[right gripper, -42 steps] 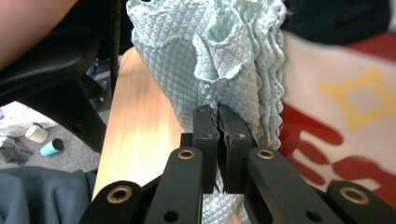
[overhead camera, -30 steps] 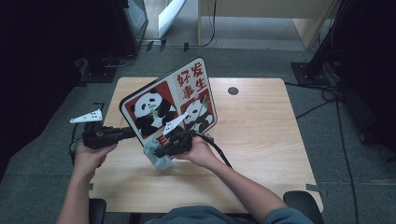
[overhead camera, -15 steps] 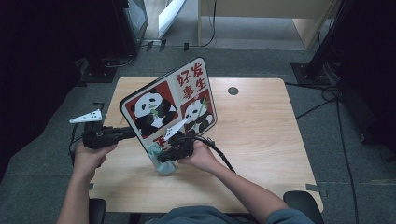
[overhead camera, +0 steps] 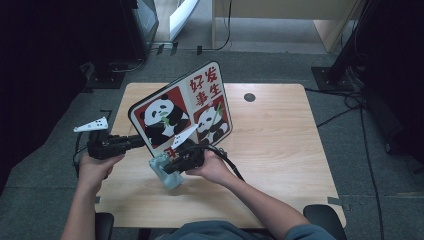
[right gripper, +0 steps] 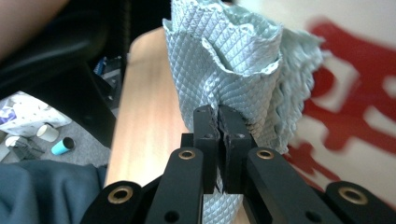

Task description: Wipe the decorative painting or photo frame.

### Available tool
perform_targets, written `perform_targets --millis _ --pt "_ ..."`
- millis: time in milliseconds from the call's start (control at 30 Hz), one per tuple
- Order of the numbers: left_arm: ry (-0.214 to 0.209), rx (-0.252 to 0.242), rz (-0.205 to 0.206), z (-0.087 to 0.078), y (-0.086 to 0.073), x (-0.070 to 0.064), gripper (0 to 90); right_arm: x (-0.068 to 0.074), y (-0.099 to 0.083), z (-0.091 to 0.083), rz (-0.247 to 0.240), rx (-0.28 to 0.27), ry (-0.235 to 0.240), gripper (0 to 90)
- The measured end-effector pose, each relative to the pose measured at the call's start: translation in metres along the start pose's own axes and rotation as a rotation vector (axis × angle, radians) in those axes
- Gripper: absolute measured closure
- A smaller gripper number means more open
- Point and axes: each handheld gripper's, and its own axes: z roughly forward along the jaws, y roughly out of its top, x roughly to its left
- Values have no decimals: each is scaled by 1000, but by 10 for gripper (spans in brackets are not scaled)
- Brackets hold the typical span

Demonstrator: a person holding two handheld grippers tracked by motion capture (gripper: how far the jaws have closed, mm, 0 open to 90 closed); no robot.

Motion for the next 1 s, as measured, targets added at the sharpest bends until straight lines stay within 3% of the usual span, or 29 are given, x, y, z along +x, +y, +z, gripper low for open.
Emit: perform_targets --millis 233,400,700,1000 --pt "-1 -5 2 -2 0 1 726 18 16 16 -34 -4 54 877" --pt "0 -9 -1 -3 0 1 726 22 20 27 -46 2 79 877" --pt "-3 -5 2 -2 0 0 725 6 9 22 11 1 12 880" --pt "-12 1 14 0 0 -1 725 3 6 20 31 2 9 885"
